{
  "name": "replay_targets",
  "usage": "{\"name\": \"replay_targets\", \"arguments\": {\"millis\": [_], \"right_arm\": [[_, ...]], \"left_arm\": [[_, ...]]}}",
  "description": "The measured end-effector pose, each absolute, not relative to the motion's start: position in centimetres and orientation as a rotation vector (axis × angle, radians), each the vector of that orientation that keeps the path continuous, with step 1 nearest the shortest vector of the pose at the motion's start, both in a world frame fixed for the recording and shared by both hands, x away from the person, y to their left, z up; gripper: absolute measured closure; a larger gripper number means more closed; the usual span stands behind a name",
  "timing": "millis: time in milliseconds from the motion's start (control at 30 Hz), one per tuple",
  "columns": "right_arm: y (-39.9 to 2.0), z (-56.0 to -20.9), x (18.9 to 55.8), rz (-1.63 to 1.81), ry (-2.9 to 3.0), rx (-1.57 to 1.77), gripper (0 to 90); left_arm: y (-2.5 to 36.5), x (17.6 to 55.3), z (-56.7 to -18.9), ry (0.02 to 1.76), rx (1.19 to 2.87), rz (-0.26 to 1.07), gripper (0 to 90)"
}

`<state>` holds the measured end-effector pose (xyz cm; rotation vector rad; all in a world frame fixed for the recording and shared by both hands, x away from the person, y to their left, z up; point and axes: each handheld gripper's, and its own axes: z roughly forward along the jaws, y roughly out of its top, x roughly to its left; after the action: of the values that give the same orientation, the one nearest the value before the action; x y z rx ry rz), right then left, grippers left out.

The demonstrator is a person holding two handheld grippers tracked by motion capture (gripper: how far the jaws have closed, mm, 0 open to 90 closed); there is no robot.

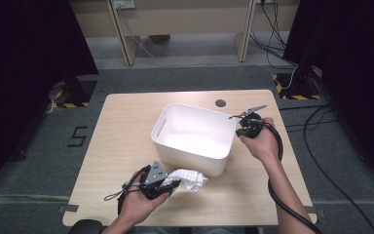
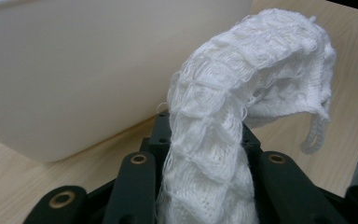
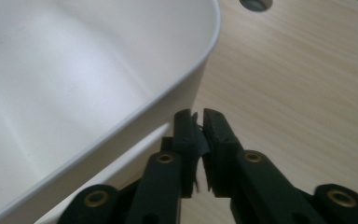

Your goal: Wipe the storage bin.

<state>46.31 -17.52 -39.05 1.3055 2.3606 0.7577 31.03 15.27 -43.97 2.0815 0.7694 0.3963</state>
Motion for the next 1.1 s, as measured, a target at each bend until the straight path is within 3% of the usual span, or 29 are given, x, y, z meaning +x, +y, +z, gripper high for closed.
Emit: {"name": "replay_targets", "arguments": {"millis": [200,633,1100], "right_arm": [[-18.1,-36.9,45.5,0.815,2.232,1.432,73.1],[-17.3,-35.6,46.2,0.931,2.187,1.464,67.3],[-15.5,-37.0,47.4,0.821,2.256,1.465,69.5]], "left_arm": [[15.1,31.0,-44.0,0.761,2.086,0.394,68.7],[15.4,31.0,-44.0,0.772,2.076,0.394,68.7],[15.2,30.9,-44.0,0.771,2.072,0.395,68.6]]}}
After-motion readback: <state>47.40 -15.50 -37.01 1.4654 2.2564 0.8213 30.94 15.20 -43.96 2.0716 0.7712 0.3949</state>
